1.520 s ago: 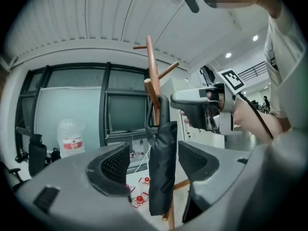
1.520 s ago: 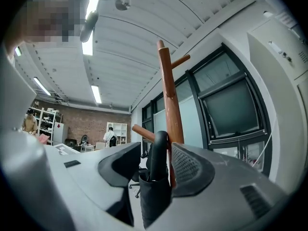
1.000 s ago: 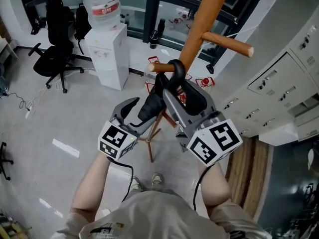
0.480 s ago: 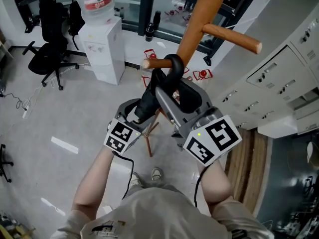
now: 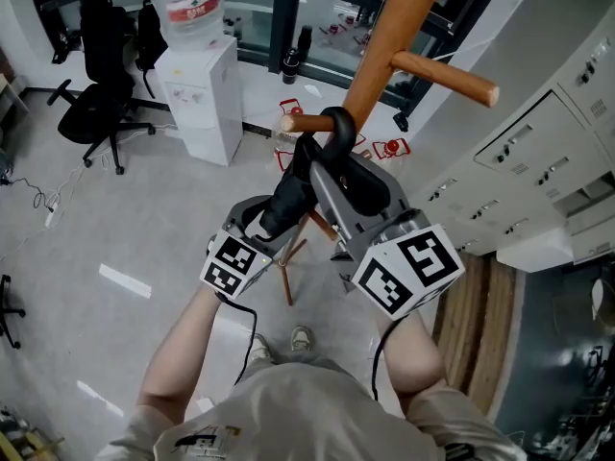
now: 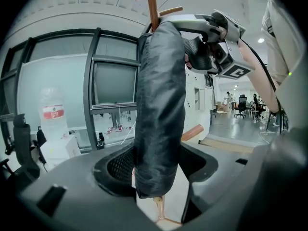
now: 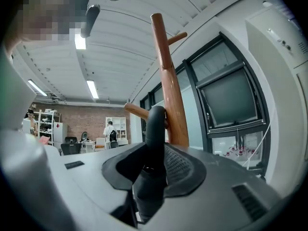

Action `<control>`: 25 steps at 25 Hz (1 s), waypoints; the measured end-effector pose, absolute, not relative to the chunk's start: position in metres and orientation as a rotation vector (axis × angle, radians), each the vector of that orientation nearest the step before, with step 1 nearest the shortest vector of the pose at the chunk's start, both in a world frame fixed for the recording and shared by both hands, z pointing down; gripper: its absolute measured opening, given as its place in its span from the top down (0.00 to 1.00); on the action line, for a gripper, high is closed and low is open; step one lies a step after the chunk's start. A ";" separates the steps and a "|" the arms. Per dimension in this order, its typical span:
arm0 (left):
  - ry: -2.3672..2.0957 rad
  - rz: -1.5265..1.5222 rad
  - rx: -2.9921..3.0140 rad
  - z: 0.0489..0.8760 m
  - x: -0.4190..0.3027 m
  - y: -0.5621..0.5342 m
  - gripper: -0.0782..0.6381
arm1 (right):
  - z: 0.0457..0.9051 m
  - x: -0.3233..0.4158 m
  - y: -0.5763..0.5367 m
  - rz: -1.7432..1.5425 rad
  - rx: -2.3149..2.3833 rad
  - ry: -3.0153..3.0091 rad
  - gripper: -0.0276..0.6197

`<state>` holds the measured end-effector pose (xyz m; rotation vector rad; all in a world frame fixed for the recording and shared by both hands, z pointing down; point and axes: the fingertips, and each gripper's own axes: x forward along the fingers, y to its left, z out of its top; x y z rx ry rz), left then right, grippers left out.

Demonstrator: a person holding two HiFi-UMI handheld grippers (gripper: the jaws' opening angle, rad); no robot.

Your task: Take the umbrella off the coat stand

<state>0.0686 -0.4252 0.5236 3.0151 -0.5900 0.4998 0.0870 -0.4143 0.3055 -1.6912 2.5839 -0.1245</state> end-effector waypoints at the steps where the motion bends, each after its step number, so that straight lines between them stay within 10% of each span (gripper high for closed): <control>1: -0.596 0.508 3.012 0.523 0.068 -0.424 0.50 | 0.304 0.087 -0.414 -0.128 -1.684 2.582 0.79; 25: -0.984 0.546 3.031 0.426 -0.019 -0.405 0.50 | 0.213 0.019 -0.371 0.066 -1.266 2.659 0.78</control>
